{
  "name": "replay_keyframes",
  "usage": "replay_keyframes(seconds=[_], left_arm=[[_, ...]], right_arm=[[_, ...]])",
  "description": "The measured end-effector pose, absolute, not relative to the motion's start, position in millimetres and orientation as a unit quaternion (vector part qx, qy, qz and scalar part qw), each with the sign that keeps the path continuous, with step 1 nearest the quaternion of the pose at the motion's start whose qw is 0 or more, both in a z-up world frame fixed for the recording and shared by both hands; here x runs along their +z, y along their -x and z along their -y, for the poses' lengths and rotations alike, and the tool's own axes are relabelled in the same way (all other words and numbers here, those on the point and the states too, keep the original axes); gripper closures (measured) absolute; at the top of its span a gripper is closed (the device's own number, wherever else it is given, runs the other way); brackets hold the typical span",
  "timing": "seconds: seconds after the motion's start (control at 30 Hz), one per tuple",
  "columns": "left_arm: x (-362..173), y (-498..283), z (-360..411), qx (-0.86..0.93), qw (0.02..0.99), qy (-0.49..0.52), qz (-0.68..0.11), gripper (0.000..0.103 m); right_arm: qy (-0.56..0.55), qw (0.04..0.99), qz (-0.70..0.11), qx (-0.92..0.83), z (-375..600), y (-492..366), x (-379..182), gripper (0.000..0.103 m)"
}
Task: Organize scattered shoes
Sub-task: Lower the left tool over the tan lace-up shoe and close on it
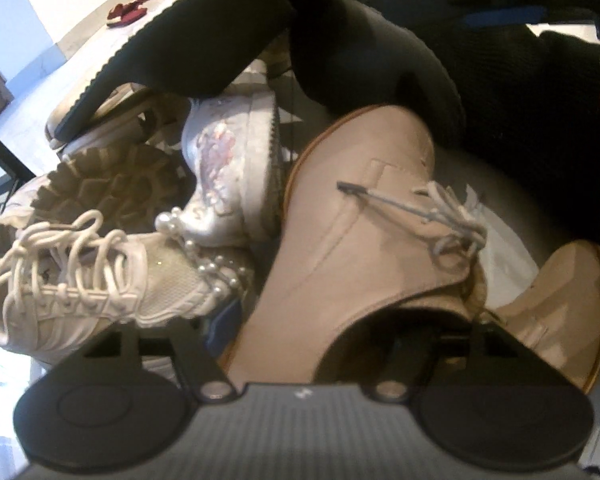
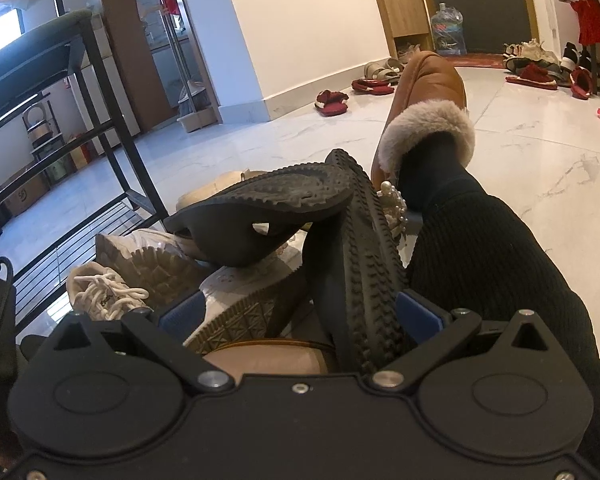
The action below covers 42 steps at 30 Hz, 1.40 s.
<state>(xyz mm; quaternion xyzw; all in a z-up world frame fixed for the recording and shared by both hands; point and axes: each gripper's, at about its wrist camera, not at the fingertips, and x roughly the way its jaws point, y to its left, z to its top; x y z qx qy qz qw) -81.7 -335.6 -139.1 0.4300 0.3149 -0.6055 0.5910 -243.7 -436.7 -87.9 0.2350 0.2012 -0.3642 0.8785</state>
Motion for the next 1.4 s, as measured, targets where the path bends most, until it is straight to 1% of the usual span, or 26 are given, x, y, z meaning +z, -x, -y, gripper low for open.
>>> replay_keyframes(seconds=[0.13,0.17,0.2,0.23,0.27,0.33,0.4,0.47,0.67,0.83,0.93,1.0,1.1,1.17,1.23,1.4], left_arm=[[-135.0,84.5,321.1,-0.615,0.6,-0.4,-0.321,0.058],[-132.0,81.5,314.9,-0.615,0.608,-0.376,-0.332,0.06],[-128.5,77.7,308.1,-0.616,0.617,-0.349,-0.344,0.071],[-125.0,73.9,301.4,-0.615,0.625,-0.321,-0.356,0.075],[-122.6,69.7,296.7,-0.613,0.634,-0.3,-0.364,0.075],[-118.9,56.6,274.5,-0.586,0.671,-0.218,-0.399,0.077],[-123.4,54.7,263.7,-0.571,0.682,-0.198,-0.411,0.076],[-125.0,57.0,259.5,-0.562,0.687,-0.204,-0.413,0.075],[-118.9,67.9,277.3,-0.557,0.677,-0.289,-0.385,0.072],[-138.6,59.5,301.0,-0.56,0.655,-0.325,-0.39,0.066],[-149.7,57.7,312.1,-0.558,0.644,-0.332,-0.404,0.058],[-156.6,60.9,319.1,-0.555,0.635,-0.35,-0.408,0.057],[-159.3,60.9,326.2,-0.559,0.63,-0.353,-0.407,0.057],[-158.9,61.1,328.0,-0.563,0.626,-0.356,-0.405,0.06],[-157.8,56.6,325.0,-0.568,0.626,-0.342,-0.412,0.062],[-157.7,54.2,320.5,-0.564,0.633,-0.32,-0.424,0.063]], right_arm=[[-0.235,0.878,-0.201,-0.365,436.5,244.5,-88.2,0.0],[-0.235,0.878,-0.201,-0.366,436.5,244.8,-88.3,0.0],[-0.235,0.878,-0.201,-0.366,436.4,245.0,-88.4,0.0],[-0.235,0.877,-0.201,-0.366,436.4,245.2,-88.4,0.0],[-0.235,0.877,-0.201,-0.367,436.3,245.4,-88.5,0.0],[-0.235,0.877,-0.201,-0.367,436.2,245.8,-88.7,0.0],[-0.235,0.877,-0.201,-0.368,436.1,246.3,-88.8,0.0],[-0.235,0.876,-0.201,-0.369,436.0,246.7,-88.9,0.0],[-0.235,0.876,-0.201,-0.371,435.7,248.0,-89.4,0.0],[-0.236,0.875,-0.202,-0.372,435.4,249.1,-89.7,0.0],[-0.238,0.874,-0.203,-0.371,436.2,248.6,-90.4,0.0],[-0.241,0.874,-0.204,-0.369,437.5,248.0,-90.8,0.0],[-0.245,0.873,-0.206,-0.368,438.9,247.4,-91.3,0.0],[-0.246,0.873,-0.207,-0.367,439.8,247.0,-91.4,0.0],[-0.25,0.872,-0.208,-0.367,440.7,247.2,-91.8,0.0],[-0.25,0.871,-0.209,-0.367,440.6,246.6,-92.6,0.0]])
